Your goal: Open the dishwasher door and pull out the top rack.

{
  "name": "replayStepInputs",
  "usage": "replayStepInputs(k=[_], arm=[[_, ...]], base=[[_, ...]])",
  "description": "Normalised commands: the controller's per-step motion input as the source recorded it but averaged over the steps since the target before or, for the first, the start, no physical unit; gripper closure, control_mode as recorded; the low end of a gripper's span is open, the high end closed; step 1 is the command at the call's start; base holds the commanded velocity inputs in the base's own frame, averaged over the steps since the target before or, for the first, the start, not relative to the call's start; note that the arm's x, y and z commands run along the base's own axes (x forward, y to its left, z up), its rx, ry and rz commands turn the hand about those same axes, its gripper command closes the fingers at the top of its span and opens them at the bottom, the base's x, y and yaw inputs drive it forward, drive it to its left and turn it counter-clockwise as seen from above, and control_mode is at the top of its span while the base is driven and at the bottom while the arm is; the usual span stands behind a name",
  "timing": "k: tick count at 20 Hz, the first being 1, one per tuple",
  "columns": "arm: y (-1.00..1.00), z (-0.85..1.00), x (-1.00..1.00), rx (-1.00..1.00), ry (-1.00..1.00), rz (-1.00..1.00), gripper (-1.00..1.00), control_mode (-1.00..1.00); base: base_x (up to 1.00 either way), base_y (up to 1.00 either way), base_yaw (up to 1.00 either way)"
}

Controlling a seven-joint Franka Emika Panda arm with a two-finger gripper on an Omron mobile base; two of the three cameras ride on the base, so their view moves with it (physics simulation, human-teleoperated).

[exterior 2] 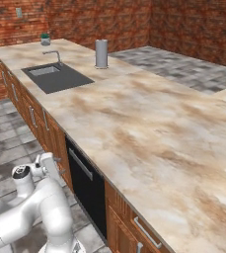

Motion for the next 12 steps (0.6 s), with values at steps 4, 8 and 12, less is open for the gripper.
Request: replayStepInputs(k=[4,8,12], arm=[[-0.03,-0.17,0.18,0.0,0.0,0.0,-1.0,-1.0],[0.0,-0.21,0.16,0.0,0.0,0.0,-1.0,-1.0],[0.0,-0.23,0.17,0.0,0.0,0.0,-1.0,-1.0]], base=[[0.0,0.0,0.0],[0.0,0.0,0.0],[0.0,0.0,0.0]])
